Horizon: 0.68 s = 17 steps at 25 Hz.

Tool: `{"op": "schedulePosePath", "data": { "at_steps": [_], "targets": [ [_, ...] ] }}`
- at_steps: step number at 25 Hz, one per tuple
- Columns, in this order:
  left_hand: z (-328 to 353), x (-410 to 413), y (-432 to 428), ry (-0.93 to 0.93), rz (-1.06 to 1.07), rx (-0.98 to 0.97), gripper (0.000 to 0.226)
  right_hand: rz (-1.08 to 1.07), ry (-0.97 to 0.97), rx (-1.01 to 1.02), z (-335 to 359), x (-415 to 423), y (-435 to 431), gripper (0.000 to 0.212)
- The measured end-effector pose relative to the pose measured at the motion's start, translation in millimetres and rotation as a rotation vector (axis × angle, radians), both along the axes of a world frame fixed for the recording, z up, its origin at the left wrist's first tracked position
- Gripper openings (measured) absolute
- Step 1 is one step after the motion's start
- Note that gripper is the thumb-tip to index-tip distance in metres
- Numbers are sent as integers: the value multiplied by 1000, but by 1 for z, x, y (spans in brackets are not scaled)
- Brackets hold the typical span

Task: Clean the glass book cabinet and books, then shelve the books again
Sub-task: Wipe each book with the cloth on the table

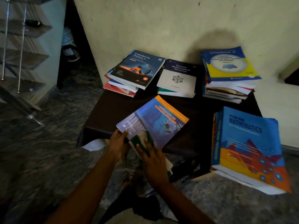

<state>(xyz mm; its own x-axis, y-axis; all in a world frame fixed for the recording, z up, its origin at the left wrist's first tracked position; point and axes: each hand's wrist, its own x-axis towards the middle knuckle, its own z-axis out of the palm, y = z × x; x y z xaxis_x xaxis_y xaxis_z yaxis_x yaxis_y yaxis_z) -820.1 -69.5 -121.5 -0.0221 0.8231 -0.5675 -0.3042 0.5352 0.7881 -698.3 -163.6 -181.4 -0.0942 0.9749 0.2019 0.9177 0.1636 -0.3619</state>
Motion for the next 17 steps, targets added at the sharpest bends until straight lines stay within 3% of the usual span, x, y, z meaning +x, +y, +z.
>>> {"op": "schedulePosePath", "data": {
  "at_steps": [3, 8, 13, 17],
  "targets": [
    [15, 13, -7, 100, 31, 143, 35, 25, 38, 56, 25, 30, 5, 58],
    [46, 32, -6, 281, 1, 589, 27, -180, 112, 229, 90, 113, 29, 67],
    [85, 50, -1, 775, -91, 1064, 37, -209, 93, 336, 131, 144, 26, 75],
    [58, 45, 13, 993, -376, 1445, 35, -239, 143, 252, 121, 147, 17, 78]
  ]
}}
